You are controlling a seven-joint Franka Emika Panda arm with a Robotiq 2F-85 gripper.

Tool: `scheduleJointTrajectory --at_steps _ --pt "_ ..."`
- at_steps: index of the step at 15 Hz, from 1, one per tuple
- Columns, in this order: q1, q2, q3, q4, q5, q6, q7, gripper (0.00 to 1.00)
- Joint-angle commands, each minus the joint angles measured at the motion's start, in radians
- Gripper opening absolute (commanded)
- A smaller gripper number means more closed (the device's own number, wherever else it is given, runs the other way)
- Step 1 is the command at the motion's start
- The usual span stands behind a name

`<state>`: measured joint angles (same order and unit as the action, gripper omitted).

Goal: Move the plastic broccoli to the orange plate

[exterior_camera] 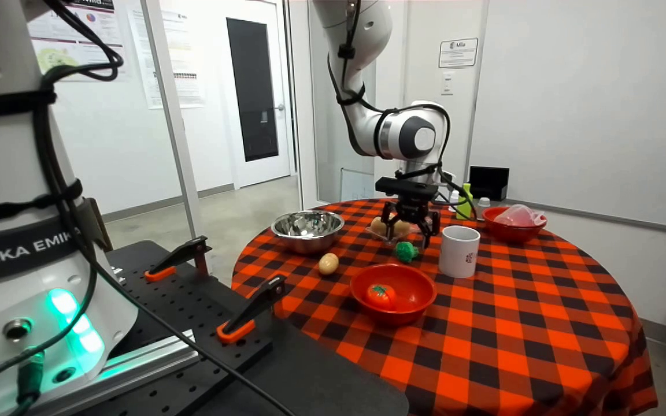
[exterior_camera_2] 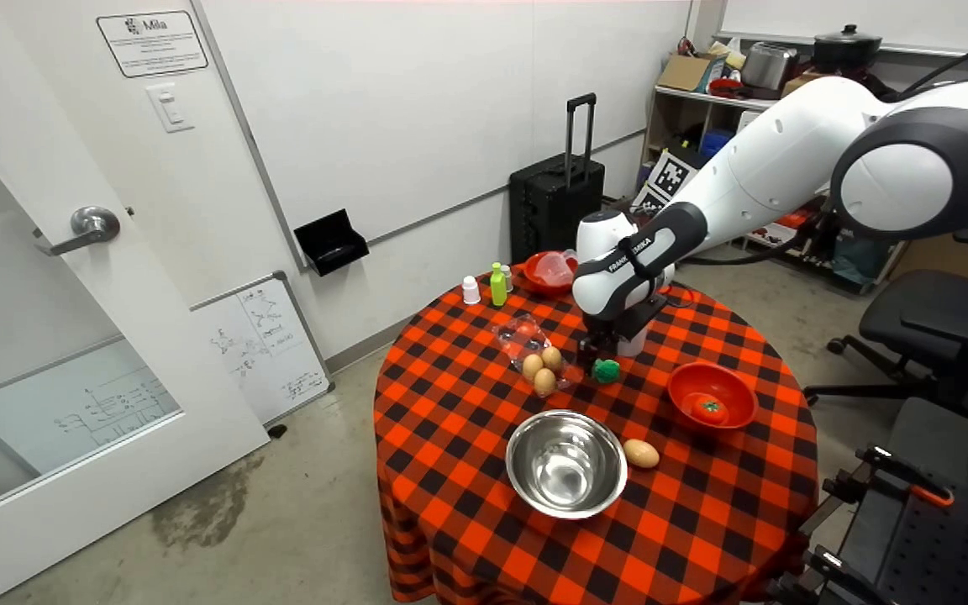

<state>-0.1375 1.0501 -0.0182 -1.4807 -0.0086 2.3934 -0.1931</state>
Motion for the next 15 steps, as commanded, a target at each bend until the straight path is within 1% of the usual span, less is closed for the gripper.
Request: scheduleJointTrajectory --at_steps 1,9,10,11,13,14,15 --pt "0.024 0.053 -0.028 0.09 -0.018 -0.069 0.058 1.0" --pt "0.035 0.09 -0.042 0.146 -0.014 -0.154 0.112 1.0" --pt "0.034 0.093 -0.041 0.151 -0.012 -0.162 0.117 0.75" --pt "0.032 0.094 -0.039 0.153 -0.01 -0.168 0.118 0.74" --pt "0.032 0.098 -0.038 0.159 -0.009 -0.179 0.126 0.6" --pt "0.032 0.098 -0.038 0.159 -0.008 -0.182 0.127 0.51" --pt "0.033 0.097 -0.038 0.157 -0.008 -0.183 0.129 0.44"
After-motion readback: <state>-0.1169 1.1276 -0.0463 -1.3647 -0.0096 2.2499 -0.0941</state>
